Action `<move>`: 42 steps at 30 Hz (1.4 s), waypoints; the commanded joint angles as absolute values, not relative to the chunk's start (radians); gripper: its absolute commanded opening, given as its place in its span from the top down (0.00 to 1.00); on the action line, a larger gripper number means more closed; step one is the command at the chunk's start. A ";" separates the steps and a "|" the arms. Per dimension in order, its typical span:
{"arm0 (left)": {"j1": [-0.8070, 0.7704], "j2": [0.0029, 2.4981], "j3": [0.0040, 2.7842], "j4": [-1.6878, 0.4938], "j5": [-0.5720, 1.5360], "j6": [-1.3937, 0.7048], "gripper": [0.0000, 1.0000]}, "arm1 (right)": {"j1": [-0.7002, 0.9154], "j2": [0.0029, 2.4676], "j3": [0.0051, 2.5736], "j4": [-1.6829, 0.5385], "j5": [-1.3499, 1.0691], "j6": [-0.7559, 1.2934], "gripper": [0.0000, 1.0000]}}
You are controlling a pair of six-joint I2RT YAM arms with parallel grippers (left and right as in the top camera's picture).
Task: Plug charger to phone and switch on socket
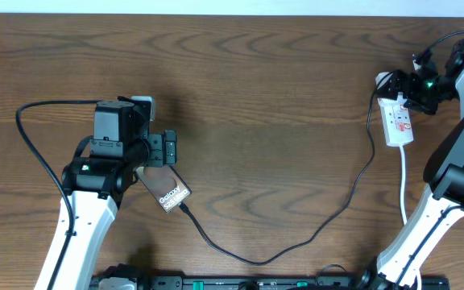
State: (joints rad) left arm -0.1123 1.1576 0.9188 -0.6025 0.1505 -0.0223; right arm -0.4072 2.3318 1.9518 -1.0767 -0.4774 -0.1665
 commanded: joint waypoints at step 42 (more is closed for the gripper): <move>-0.115 1.156 0.940 -0.606 0.141 -0.020 0.07 | -0.450 1.992 1.879 -1.267 -0.007 0.084 0.01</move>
